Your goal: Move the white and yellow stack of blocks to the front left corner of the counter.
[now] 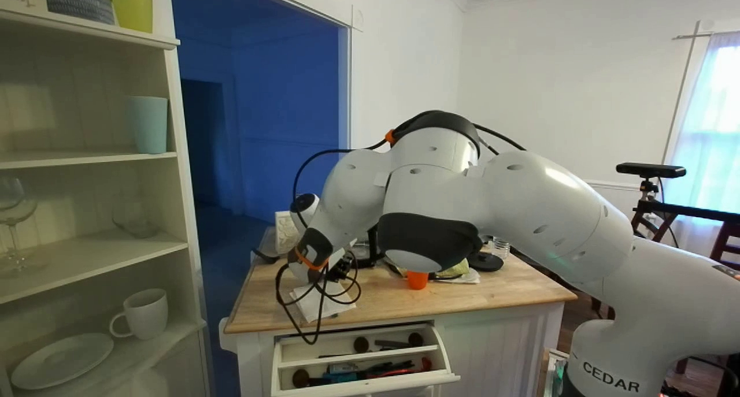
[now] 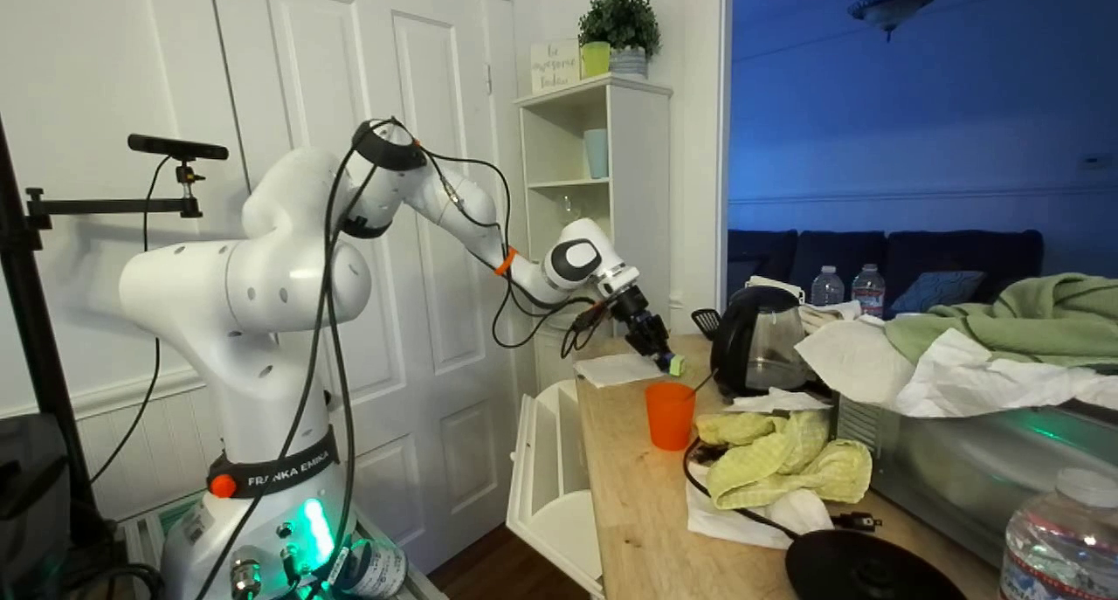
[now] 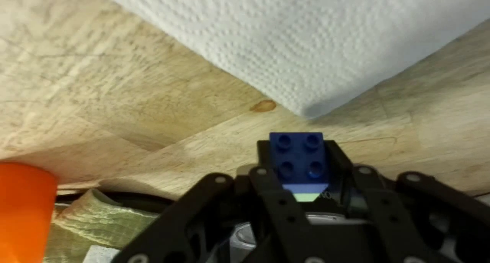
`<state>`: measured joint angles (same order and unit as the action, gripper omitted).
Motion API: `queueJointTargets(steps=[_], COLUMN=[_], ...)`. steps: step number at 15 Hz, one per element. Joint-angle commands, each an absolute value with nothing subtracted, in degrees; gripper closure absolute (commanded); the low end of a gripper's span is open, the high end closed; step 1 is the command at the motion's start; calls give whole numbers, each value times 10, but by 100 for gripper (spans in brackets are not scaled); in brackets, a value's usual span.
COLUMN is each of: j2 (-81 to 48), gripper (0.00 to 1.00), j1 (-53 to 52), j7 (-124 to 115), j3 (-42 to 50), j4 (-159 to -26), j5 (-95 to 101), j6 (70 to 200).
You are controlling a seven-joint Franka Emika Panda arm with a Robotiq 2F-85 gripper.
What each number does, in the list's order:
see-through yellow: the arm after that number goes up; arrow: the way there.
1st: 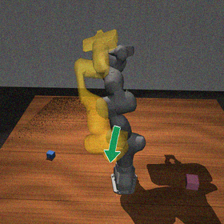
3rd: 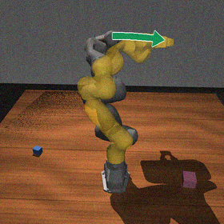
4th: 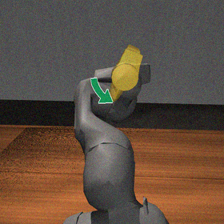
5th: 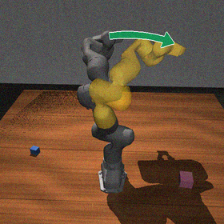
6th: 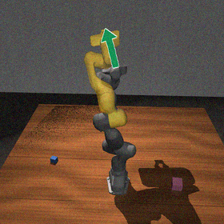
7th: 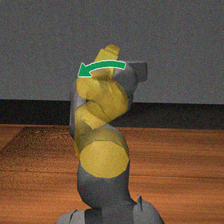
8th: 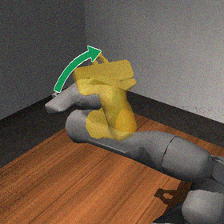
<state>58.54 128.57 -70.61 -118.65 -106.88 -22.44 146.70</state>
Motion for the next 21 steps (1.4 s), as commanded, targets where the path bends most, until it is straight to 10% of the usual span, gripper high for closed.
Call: queueJointTargets(steps=[1,20,21], j2=[547,534,535], gripper=[89,89,64], j1=[1266,1401,1401], j7=[-728,-667,-666], j3=[-1155,-1131,-1126], j4=[-1023,-865,-865], j5=[-255,-674,-682], j6=[1309,997,988])
